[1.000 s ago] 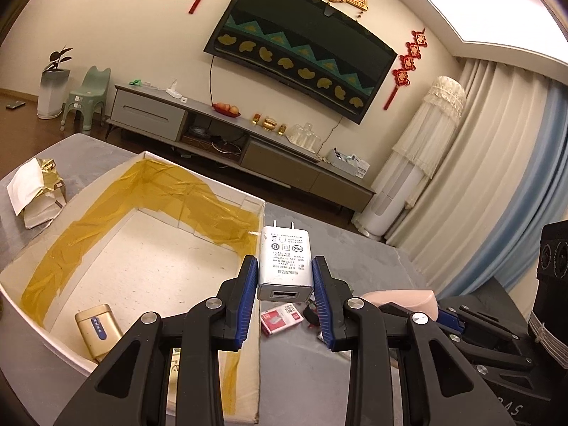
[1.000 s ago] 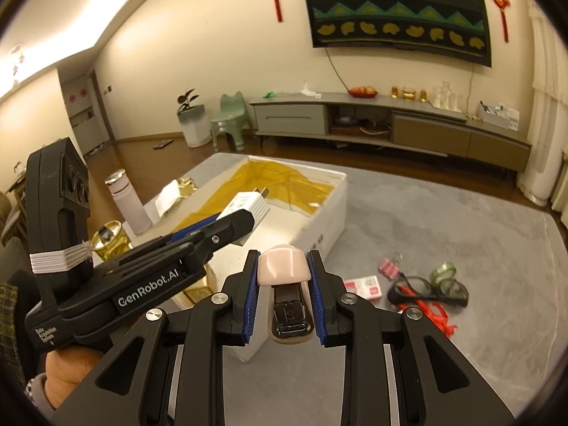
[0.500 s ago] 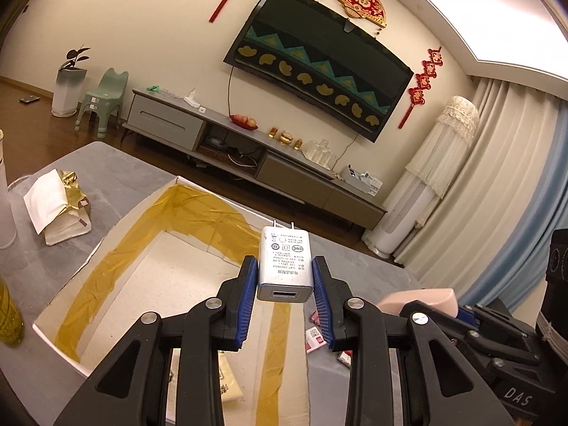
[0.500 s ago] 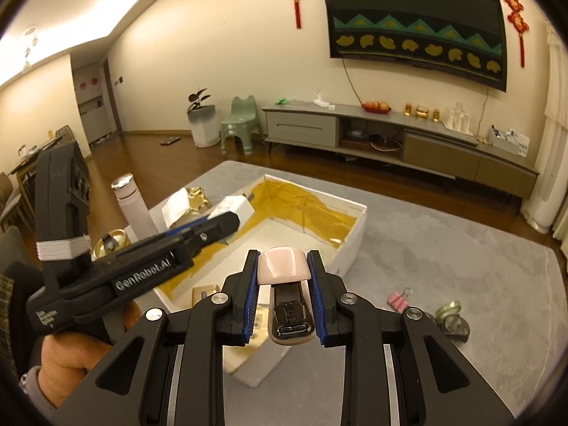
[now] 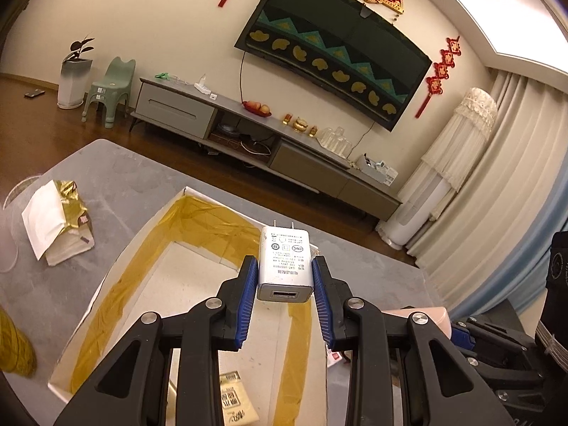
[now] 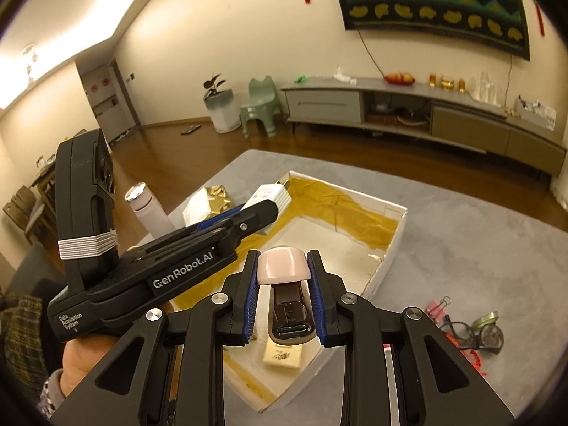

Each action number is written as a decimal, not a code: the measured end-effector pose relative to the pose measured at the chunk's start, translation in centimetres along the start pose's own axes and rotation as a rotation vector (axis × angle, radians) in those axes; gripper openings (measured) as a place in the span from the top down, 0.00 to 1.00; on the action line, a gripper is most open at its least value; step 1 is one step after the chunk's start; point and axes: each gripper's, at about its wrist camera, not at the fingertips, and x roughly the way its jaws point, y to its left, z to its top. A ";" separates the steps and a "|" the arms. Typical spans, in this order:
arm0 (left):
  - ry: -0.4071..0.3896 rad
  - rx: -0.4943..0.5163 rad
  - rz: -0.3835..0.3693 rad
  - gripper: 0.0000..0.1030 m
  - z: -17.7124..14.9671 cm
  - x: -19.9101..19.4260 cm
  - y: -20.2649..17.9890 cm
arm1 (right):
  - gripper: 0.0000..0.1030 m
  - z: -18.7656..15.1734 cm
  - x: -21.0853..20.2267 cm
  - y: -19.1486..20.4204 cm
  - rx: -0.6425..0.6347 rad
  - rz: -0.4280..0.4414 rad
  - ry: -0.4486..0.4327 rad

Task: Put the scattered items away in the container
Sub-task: 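Open both tools to drop the stapler and charger into the box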

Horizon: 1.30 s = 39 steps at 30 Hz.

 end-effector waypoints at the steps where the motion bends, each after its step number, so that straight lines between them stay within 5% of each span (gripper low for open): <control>1: 0.003 0.000 0.004 0.68 0.1 0.5 0.1 | 0.73 0.3 0.5 -0.2 0.001 0.000 0.009; 14: 0.111 -0.160 0.027 0.68 0.3 4.7 5.4 | 0.73 2.8 8.8 -2.8 -0.012 -0.028 0.147; 31: 0.164 -0.243 0.079 0.68 0.9 8.9 6.5 | 0.72 3.4 16.8 -5.0 -0.093 -0.072 0.260; 34: 0.190 -0.301 0.125 0.45 0.2 9.9 7.5 | 0.62 2.6 17.1 -5.8 -0.090 -0.075 0.273; 39: 0.184 -0.315 0.114 0.45 0.1 9.2 7.9 | 0.62 2.0 15.0 -5.8 -0.092 -0.052 0.243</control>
